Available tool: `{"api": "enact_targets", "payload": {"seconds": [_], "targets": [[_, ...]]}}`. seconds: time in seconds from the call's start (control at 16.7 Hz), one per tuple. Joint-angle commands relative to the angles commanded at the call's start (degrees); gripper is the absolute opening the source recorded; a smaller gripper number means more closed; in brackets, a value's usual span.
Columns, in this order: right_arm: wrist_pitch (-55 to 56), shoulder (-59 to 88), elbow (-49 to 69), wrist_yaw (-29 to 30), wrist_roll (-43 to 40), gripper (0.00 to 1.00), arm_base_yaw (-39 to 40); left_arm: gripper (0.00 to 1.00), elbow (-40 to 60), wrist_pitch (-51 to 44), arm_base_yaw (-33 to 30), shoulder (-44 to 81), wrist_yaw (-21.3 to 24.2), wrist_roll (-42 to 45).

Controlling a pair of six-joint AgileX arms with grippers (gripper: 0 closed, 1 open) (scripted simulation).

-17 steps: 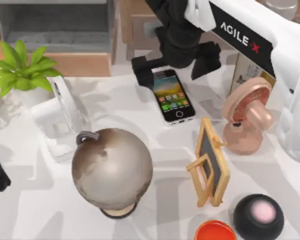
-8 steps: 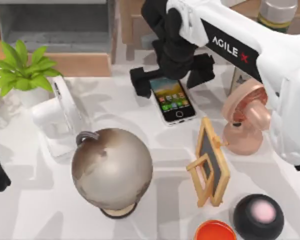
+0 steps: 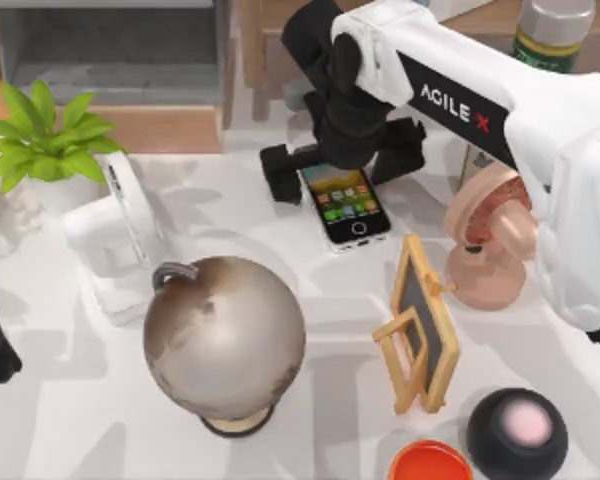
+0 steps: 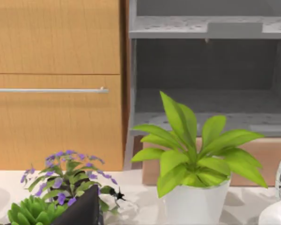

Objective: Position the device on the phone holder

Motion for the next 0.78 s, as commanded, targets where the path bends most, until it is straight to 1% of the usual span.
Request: {"api": "enact_targets", "payload": {"seconds": [0.72,0.78], "targets": [[0.0,0.0,0.0,0.0,0.0,0.02,0.0,1.0,0.0,0.0,0.0,0.0,0.0,0.0],[0.0,0.0,0.0,0.0,0.0,0.0,0.0,1.0,0.0,0.0,0.0,0.0,0.0,0.0]]}}
